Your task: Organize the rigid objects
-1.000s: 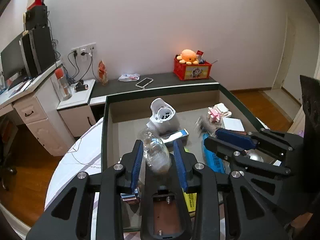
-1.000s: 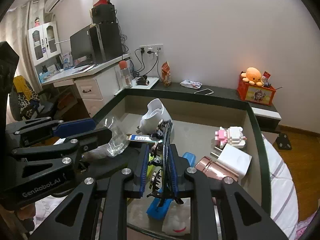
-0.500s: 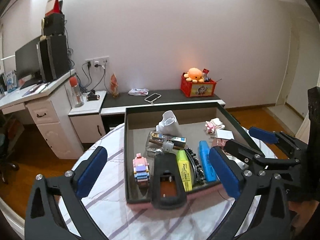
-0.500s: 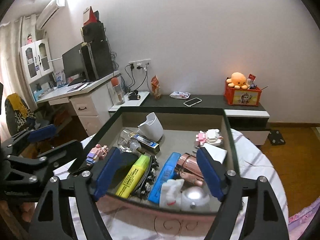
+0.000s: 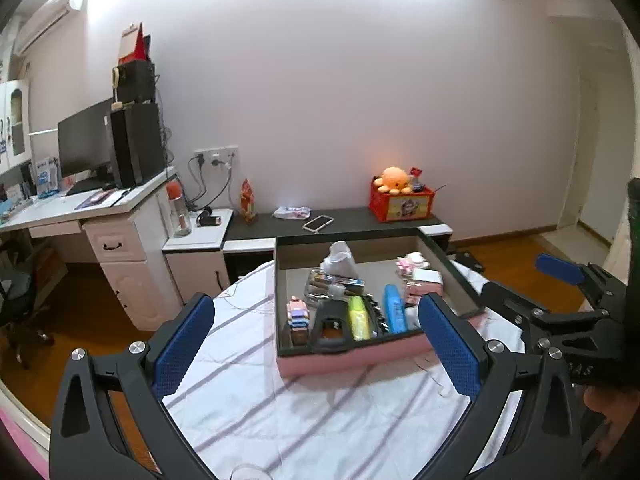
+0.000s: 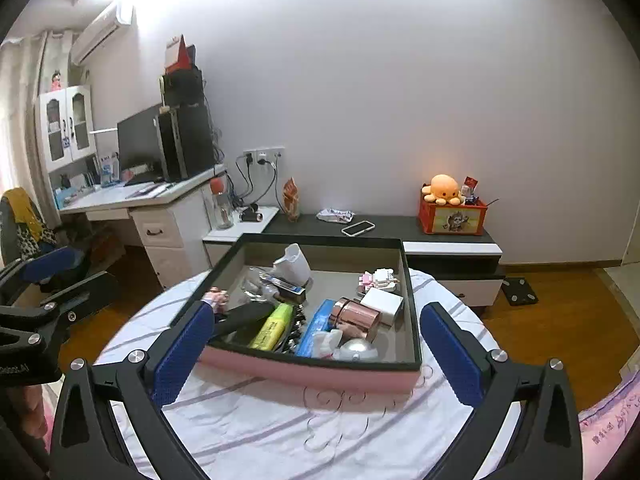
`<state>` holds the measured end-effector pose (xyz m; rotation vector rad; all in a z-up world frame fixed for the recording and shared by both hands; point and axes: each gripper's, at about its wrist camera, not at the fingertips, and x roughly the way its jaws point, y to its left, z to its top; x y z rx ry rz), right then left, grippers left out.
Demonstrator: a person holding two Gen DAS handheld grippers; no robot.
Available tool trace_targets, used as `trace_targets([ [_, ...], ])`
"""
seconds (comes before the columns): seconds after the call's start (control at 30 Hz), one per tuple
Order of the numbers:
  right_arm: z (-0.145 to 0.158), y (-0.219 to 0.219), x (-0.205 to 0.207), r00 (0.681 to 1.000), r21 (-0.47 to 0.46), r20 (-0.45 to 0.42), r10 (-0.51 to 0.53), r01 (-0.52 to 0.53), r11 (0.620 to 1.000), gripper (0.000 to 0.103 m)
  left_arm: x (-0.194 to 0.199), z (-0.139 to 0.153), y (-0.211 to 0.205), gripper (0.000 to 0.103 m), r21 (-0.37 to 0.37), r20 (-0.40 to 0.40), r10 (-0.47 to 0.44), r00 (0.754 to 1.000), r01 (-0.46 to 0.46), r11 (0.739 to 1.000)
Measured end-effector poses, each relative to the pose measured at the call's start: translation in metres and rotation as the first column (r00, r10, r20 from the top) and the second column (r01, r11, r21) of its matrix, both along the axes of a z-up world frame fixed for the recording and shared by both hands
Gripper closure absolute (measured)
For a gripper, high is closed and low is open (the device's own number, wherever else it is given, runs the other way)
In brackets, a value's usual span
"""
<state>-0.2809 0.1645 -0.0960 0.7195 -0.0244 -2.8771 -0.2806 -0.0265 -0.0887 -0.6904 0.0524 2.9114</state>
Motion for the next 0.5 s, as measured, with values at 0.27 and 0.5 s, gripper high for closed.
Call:
trace_targets([
  [0.27,0.02,-0.004,0.058,0.999,-0.017,-0.047,-0.003,0.002,1.0,0.0,0.058,0.022,-0.001,0.0,-0.006,-0.074,0.009,0.997,-0.01,1.0],
  [0.5,0.031,-0.013,0.102,0.997,-0.009,-0.076,0.014,-0.015,1.0,0.0,0.098,0.032,-0.005,0.0,0.004,-0.108,0.016,0.994,-0.016,1.0],
])
